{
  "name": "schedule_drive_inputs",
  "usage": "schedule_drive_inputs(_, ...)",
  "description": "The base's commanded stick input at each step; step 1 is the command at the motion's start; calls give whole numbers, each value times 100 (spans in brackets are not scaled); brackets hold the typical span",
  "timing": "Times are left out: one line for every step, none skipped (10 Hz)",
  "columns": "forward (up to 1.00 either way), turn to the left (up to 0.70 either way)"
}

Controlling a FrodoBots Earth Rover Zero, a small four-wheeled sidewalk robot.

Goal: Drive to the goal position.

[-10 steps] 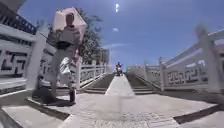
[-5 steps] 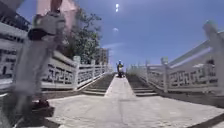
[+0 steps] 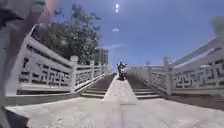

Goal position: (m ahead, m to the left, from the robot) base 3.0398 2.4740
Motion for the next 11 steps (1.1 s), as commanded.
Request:
schedule_drive_inputs(45, -5)
schedule_drive_inputs(45, -16)
schedule_drive_inputs(45, -27)
schedule_drive_inputs(45, -25)
schedule_drive_inputs(45, -21)
schedule_drive_inputs(45, -27)
schedule_drive_inputs(45, -27)
schedule_drive_inputs(45, -27)
schedule_drive_inputs(45, -27)
schedule_drive_inputs(45, -27)
schedule_drive_inputs(45, -27)
